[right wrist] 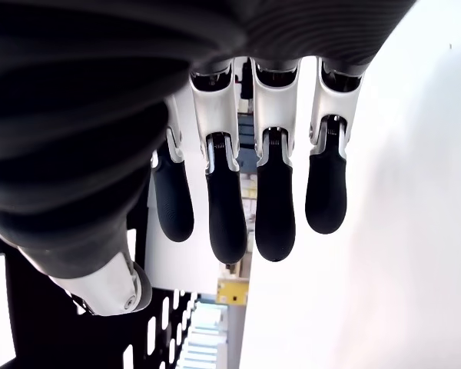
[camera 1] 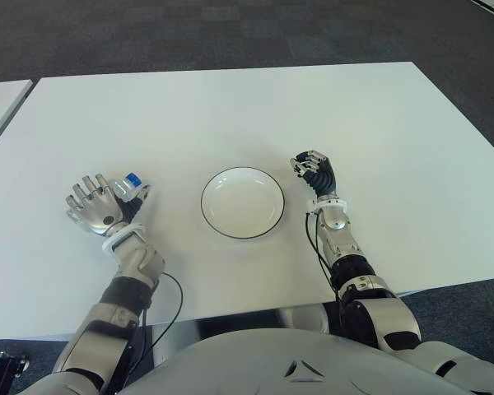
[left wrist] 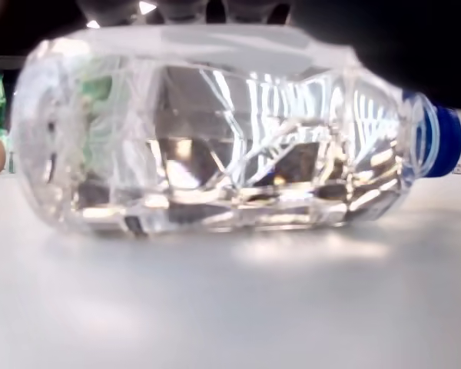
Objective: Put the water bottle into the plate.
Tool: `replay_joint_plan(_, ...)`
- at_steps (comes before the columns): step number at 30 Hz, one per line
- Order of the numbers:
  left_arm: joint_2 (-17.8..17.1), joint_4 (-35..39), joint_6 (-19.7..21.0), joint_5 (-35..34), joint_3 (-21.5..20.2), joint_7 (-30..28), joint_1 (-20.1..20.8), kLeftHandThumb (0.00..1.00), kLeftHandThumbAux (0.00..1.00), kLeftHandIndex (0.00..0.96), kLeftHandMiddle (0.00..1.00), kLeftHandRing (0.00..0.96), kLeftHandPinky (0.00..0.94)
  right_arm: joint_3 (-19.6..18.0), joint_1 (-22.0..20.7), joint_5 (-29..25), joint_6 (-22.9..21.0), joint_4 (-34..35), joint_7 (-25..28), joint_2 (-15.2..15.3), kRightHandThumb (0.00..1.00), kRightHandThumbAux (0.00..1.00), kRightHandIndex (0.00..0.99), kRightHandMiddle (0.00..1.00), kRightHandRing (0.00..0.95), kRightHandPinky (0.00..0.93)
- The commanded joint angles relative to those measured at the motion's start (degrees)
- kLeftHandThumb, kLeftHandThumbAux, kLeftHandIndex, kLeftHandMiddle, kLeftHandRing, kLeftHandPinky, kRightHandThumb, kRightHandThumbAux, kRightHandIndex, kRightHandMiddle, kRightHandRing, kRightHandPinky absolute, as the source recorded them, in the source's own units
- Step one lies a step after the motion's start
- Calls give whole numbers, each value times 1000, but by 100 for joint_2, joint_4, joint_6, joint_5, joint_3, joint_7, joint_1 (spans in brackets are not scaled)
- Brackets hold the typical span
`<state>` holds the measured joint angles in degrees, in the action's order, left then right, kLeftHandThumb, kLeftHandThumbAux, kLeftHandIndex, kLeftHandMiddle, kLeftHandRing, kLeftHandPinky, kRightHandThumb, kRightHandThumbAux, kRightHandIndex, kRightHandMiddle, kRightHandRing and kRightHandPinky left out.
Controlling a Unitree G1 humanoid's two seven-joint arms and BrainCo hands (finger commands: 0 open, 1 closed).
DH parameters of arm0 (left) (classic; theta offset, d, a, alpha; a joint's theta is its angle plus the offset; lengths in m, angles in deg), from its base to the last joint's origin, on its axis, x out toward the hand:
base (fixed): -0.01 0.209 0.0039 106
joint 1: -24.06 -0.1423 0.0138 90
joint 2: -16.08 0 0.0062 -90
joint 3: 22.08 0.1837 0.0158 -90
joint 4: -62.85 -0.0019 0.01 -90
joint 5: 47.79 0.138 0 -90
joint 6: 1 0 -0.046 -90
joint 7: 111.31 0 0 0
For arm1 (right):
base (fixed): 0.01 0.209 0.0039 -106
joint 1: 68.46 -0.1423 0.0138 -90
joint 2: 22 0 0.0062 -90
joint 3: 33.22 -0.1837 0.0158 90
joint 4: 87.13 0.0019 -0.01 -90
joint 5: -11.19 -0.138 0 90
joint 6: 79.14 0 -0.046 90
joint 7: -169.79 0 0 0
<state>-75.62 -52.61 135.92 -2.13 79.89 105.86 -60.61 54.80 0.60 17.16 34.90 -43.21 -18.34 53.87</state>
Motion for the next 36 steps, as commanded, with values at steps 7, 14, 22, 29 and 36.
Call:
replay_joint_plan(7, 141, 310, 22, 41, -106, 221, -262, 546, 102, 0, 0, 0, 0, 74, 39, 33, -59, -25, -14, 2, 706, 728, 427, 507, 519, 532)
replay_joint_plan(14, 174, 708, 67, 78, -83, 123, -403, 526, 84, 0, 0, 0, 0, 87, 45, 18, -55, -15, 15, 0, 706, 729, 427, 505, 517, 536)
replay_joint_plan(22, 141, 1074, 566, 23, 75, -779, -469, 545, 97, 0, 0, 0, 0, 92, 50, 12, -54, -1, 23, -12, 706, 729, 427, 506, 519, 534)
replay_joint_plan(29, -53, 140, 680, -134, 230, -1683, -15, 548, 129, 0, 0, 0, 0, 91, 72, 14, -44, 33, 23, -16, 706, 729, 428, 505, 519, 539)
replay_joint_plan(36, 55, -1912, -269, -480, 153, -1564, 549, 506, 141, 0, 0, 0, 0, 78, 88, 2, -76, 63, 36, -6, 707, 728, 428, 507, 521, 537)
